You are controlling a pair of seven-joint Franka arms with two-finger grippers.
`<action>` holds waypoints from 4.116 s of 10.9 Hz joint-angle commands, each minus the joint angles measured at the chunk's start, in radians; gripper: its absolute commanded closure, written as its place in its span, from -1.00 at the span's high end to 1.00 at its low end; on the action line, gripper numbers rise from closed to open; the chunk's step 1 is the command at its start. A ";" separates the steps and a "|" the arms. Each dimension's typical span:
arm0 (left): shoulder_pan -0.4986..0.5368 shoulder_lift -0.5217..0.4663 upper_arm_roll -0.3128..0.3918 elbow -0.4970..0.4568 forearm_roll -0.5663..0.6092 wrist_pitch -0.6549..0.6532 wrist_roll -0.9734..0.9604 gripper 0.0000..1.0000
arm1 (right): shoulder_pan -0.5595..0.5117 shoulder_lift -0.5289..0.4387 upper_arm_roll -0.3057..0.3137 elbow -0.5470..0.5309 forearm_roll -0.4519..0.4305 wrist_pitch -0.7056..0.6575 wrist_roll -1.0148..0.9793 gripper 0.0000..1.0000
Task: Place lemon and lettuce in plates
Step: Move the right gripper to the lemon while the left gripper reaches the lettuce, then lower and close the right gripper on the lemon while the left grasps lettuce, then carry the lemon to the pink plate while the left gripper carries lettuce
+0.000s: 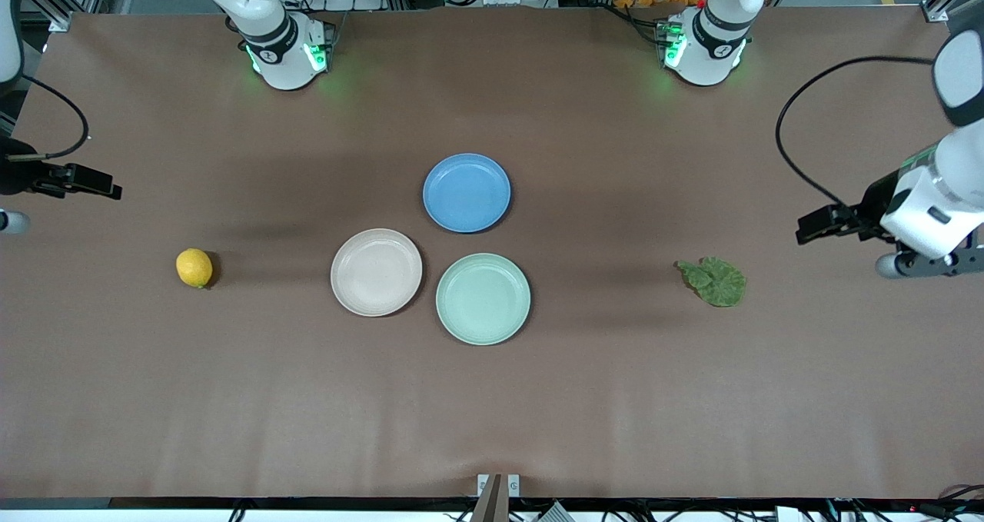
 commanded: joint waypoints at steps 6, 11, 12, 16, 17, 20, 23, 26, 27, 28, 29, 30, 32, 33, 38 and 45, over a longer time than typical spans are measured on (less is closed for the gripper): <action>-0.008 0.030 0.008 -0.400 -0.009 0.546 0.005 1.00 | -0.007 0.099 0.004 -0.066 0.000 0.027 -0.074 1.00; -0.039 0.114 0.009 -0.500 -0.010 0.691 -0.001 1.00 | -0.088 0.127 0.002 -0.253 -0.001 0.269 -0.233 1.00; -0.042 0.146 0.009 -0.500 -0.010 0.717 -0.003 1.00 | -0.096 0.160 0.004 -0.251 -0.001 0.295 -0.258 1.00; -0.051 0.249 0.011 -0.500 -0.009 0.812 0.002 1.00 | -0.085 0.268 0.004 -0.251 -0.001 0.427 -0.262 1.00; -0.058 0.257 0.018 -0.500 -0.004 0.812 0.002 1.00 | -0.085 0.282 0.005 -0.250 0.000 0.440 -0.268 1.00; -0.071 0.309 0.037 -0.500 0.031 0.866 0.002 1.00 | -0.059 0.355 0.004 -0.247 -0.001 0.545 -0.268 1.00; -0.071 0.337 0.043 -0.500 0.066 0.878 0.002 1.00 | -0.051 0.418 0.004 -0.242 -0.003 0.616 -0.268 1.00; -0.071 0.364 0.045 -0.501 0.074 0.913 0.008 1.00 | -0.065 0.438 0.004 -0.234 -0.006 0.628 -0.298 1.00; -0.071 0.364 0.045 -0.500 0.074 0.913 0.011 0.75 | -0.071 0.444 0.004 -0.234 -0.006 0.635 -0.303 1.00; -0.073 0.364 0.045 -0.497 0.076 0.912 0.012 0.23 | -0.071 0.449 0.004 -0.234 -0.006 0.636 -0.303 1.00; -0.074 0.364 0.052 -0.491 0.079 0.906 0.012 -0.38 | -0.071 0.451 0.004 -0.234 -0.001 0.636 -0.303 1.00; -0.079 0.366 0.058 -0.491 0.091 0.904 0.014 -0.70 | -0.070 0.454 0.004 -0.233 -0.001 0.636 -0.303 1.00; -0.084 0.366 0.060 -0.485 0.131 0.901 0.019 -1.00 | -0.059 0.467 0.005 -0.225 0.000 0.636 -0.301 1.00; -0.084 0.360 0.060 -0.466 0.151 0.871 0.019 -1.00 | -0.059 0.472 0.005 -0.221 0.000 0.638 -0.301 1.00; -0.131 0.325 0.060 -0.336 0.157 0.642 0.009 -1.00 | -0.057 0.474 0.005 -0.218 0.040 0.621 -0.289 -0.80; -0.268 0.285 0.061 -0.184 0.031 0.472 -0.150 -1.00 | 0.041 0.409 0.007 -0.187 0.201 0.440 -0.101 -0.74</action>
